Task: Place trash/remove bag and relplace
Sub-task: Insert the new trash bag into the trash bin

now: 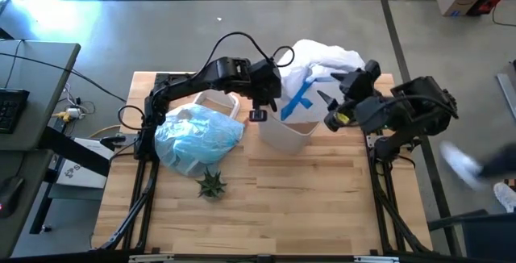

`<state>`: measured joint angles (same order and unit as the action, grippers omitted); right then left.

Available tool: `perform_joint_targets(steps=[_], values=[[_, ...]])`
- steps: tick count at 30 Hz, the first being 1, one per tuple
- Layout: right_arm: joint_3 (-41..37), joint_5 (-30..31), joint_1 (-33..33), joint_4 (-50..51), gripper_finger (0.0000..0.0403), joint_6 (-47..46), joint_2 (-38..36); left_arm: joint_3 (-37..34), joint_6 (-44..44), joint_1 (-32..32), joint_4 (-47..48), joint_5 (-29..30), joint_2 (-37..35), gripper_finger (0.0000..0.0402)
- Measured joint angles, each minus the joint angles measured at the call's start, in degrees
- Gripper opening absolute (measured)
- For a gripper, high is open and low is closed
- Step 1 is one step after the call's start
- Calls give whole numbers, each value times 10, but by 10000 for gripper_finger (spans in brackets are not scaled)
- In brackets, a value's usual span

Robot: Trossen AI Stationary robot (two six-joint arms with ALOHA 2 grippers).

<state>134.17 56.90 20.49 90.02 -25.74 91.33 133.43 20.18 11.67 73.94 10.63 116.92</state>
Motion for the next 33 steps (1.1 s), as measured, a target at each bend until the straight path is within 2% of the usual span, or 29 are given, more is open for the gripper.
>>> perform_joint_targets(steps=[12,19,22,25,30,33], values=[[0,-1,127,0,163,-73,0,0,-14,15,28,3,0,21],[-35,-62,162,-1,138,-133,-1,0,-12,17,30,2,0,21],[-88,-101,162,-1,126,-170,-1,0,-15,22,33,-5,0,21],[-163,-109,162,0,122,-229,-4,0,-16,27,34,-17,0,21],[-318,-127,162,0,121,-367,-33,0,-16,28,37,-23,0,21],[-407,-131,165,0,121,-458,-61,-1,-16,33,36,-50,0,21]])
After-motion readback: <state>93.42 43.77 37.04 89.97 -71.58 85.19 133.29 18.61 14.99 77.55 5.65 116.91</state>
